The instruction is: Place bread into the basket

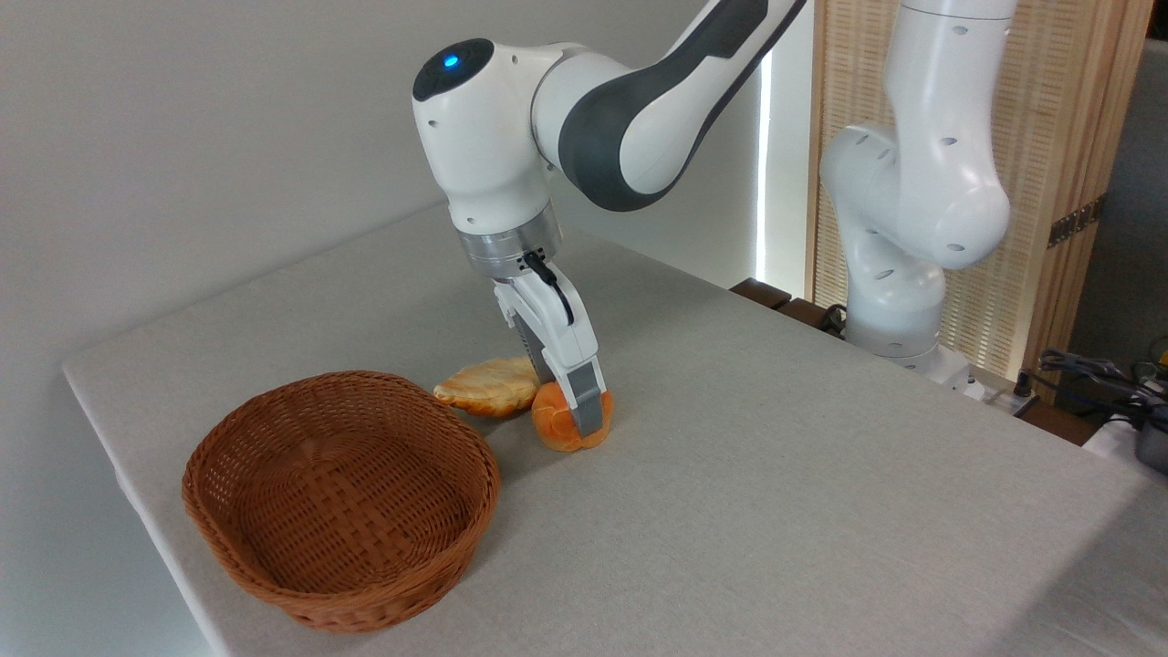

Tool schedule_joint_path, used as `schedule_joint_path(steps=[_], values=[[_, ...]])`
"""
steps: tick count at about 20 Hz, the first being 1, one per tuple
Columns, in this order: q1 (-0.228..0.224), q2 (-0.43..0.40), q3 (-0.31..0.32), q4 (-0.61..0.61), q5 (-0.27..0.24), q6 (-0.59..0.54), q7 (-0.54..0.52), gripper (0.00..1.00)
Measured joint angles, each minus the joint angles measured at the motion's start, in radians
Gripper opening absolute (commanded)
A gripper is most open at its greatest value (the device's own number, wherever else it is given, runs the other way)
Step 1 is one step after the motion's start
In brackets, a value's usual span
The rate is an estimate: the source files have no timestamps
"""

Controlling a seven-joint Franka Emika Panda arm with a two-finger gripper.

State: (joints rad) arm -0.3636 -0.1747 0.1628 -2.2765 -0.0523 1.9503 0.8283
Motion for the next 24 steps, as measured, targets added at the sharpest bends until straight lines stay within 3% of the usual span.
schedule_joint_path(steps=[2,5,8,24], values=[[0.0,0.002,0.0,0.0,0.0,0.0,0.0,0.92],[0.0,0.004,0.0,0.0,0.001,0.0,0.0,0.6],[0.0,0.004,0.0,0.0,0.001,0.0,0.024,0.37],[0.0,0.004,0.0,0.0,0.002,0.0,0.059,0.37]])
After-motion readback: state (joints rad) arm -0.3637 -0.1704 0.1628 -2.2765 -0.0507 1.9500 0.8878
